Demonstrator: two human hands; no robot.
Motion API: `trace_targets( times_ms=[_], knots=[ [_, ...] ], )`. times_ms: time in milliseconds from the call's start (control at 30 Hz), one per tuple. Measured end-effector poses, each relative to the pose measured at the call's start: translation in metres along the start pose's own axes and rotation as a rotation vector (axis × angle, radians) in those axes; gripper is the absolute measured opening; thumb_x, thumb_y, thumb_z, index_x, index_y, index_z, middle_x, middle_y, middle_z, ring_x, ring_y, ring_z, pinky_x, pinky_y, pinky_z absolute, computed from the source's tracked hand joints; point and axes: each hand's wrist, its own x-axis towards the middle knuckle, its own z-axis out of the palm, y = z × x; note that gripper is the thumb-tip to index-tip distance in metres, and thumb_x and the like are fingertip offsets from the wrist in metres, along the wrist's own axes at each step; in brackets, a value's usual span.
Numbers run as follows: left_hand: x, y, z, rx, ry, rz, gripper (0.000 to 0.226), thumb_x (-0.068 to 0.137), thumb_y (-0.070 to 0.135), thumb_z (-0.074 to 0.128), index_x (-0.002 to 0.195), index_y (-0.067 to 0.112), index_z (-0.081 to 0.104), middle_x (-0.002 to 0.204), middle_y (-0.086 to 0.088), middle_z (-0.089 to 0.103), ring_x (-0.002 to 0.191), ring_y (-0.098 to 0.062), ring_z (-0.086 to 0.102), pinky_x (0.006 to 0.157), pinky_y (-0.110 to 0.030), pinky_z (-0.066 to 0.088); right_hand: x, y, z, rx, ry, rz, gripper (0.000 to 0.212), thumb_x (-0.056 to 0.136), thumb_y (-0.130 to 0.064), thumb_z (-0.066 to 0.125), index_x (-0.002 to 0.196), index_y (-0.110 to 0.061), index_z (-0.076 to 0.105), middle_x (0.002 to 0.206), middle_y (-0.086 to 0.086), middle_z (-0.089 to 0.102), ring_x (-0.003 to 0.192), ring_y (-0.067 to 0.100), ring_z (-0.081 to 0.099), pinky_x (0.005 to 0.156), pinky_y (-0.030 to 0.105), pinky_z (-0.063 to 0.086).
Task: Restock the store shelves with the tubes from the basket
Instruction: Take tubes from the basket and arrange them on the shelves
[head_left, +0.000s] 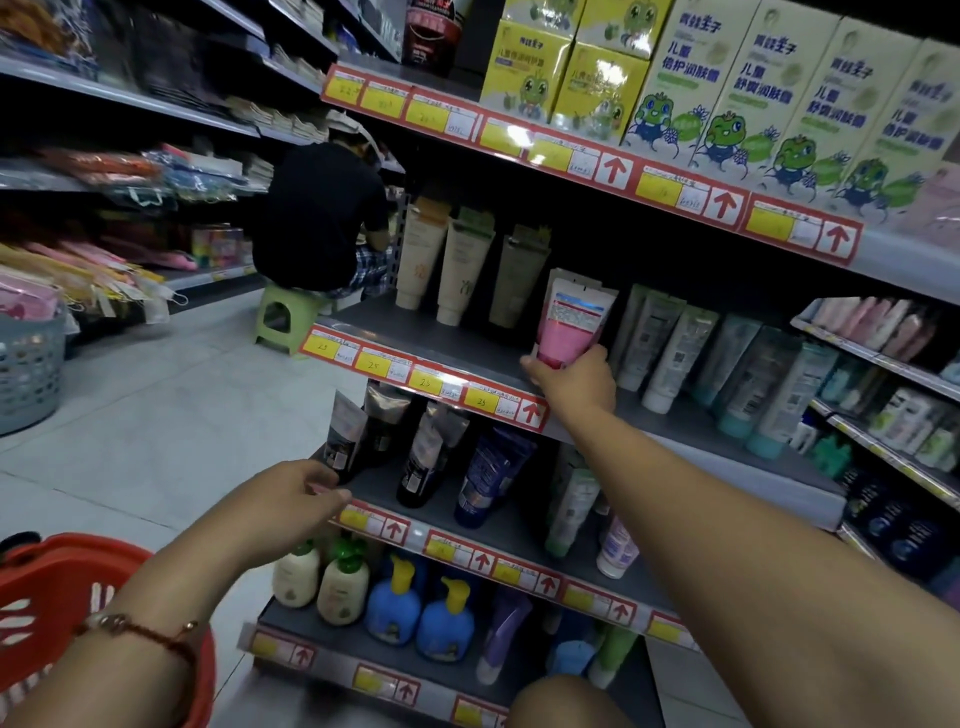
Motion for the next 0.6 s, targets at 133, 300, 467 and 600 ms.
trace_targets(
  times_ms=[133,300,467,600],
  knots=[
    [-0.026,-0.037,-0.022,0.115,0.016,-0.093,0.040,0.093,0.048,0.058,0.127,0.026,0.059,0.116,-0.001,0.064,0.098,-0.016,0.061,0.086,-0.030,0.047,-0.043,-0.003,-0.002,0.055,0.107,-0.210,0.075,0.085,-0.046,0.067,0.143,-0.009,0.037,0.139,0.014,0.046,0.128,0.033,0.043,0.107,0.044,0.039],
    [-0.084,-0.112,-0.049,0.301,-0.003,-0.185,0.036,0.091,0.047,0.057,0.121,0.027,0.064,0.123,0.003,0.067,0.108,-0.017,0.063,0.090,-0.026,0.047,-0.158,-0.007,0.049,0.014,-0.350,-0.483,0.070,0.092,-0.036,0.061,0.152,-0.014,0.031,0.154,0.006,0.038,0.142,0.023,0.034,0.117,0.039,0.030],
    [-0.166,-0.205,-0.071,0.358,-0.099,-0.424,0.039,0.091,0.044,0.058,0.118,0.019,0.068,0.122,0.000,0.068,0.108,-0.018,0.064,0.093,-0.030,0.049,-0.284,-0.029,0.112,-0.161,-0.977,-0.582,0.069,0.094,-0.032,0.062,0.153,-0.012,0.031,0.156,0.005,0.035,0.140,0.014,0.035,0.111,0.025,0.029],
    [-0.215,-0.264,-0.087,0.299,-0.084,-0.623,0.041,0.091,0.042,0.057,0.117,0.012,0.068,0.122,-0.006,0.068,0.109,-0.023,0.063,0.094,-0.033,0.050,-0.346,-0.048,0.155,-0.342,-1.259,-0.689,0.052,0.092,-0.031,0.063,0.139,-0.013,0.052,0.140,0.009,0.055,0.130,0.025,0.051,0.103,0.027,0.039]
  ],
)
